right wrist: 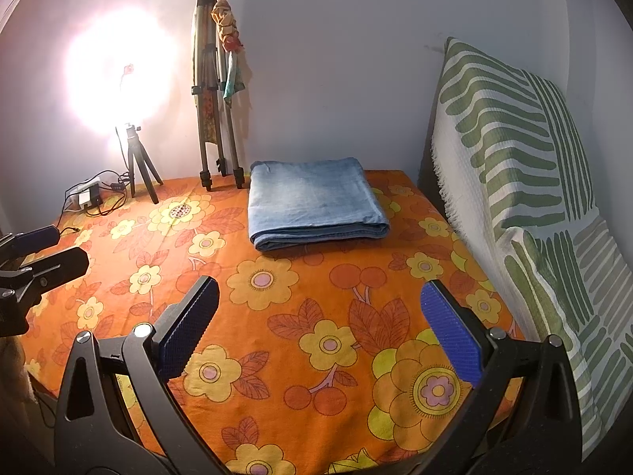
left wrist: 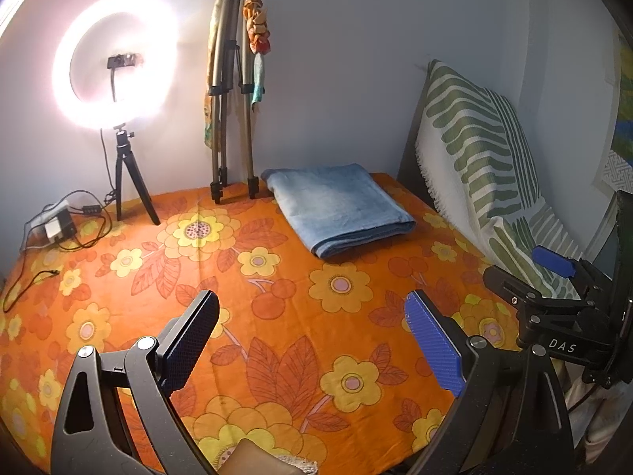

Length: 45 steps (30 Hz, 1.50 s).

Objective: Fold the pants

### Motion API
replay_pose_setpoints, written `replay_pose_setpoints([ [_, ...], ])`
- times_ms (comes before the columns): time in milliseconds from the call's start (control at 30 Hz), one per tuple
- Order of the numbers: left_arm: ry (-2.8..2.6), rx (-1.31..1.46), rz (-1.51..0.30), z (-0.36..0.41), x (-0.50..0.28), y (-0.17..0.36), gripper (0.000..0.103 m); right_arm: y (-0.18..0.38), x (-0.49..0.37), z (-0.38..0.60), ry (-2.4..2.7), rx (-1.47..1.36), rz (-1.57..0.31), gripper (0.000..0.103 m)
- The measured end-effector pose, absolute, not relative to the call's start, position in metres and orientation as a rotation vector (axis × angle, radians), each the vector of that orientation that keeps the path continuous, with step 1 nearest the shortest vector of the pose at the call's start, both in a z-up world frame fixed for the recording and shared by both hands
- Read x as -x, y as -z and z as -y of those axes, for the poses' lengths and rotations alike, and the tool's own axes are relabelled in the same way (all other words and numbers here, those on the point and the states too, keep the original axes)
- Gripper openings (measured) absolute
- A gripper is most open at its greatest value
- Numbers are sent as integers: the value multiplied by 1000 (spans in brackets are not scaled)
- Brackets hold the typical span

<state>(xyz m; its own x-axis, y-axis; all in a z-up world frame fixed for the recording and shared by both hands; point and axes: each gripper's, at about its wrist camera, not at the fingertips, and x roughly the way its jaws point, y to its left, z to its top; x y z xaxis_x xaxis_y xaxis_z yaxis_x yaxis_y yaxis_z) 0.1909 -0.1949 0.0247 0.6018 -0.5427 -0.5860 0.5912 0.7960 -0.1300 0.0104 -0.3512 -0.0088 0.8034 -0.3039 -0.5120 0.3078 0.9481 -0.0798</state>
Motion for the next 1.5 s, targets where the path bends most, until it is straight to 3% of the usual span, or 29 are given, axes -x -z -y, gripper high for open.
replay_pose_setpoints([
  [1500, 691, -124, -623, 196, -191, -18, 95, 24, -9, 354, 334, -24, -571, 103],
])
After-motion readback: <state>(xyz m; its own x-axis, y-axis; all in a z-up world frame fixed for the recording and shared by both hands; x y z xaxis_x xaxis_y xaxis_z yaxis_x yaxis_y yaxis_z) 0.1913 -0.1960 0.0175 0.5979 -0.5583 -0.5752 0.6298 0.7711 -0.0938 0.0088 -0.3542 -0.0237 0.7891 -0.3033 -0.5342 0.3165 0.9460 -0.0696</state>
